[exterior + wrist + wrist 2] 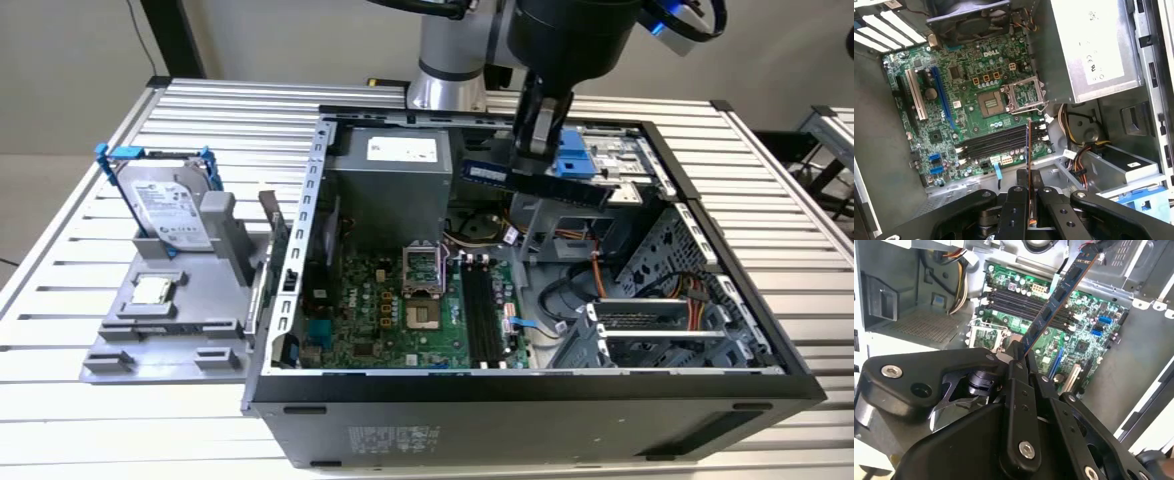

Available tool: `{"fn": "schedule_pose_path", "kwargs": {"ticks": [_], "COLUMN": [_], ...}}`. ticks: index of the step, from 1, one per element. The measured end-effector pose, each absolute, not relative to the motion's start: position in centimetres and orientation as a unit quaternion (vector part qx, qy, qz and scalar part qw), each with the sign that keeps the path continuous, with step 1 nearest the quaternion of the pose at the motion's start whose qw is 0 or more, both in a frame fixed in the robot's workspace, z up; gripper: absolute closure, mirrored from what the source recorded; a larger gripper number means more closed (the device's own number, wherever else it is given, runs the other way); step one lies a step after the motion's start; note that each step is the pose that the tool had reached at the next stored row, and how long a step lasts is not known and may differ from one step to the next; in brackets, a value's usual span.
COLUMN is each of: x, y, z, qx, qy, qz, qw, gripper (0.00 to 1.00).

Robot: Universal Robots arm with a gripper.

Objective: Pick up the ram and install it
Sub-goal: 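Insert the ram into the slot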

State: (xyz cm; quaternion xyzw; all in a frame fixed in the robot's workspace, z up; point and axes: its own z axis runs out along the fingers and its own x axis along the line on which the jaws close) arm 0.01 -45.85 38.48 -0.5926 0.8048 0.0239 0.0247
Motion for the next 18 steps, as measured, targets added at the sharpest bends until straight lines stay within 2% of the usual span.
{"fn": "schedule_pose_path", "kwargs": {"ticks": [18], "x": [0.01], "y": [-45.85], "z": [38.48], "qx": [-0.519], "qy": [0.854], "qz": [0.022], "qw": [0.027], "gripper": [1.0]}}
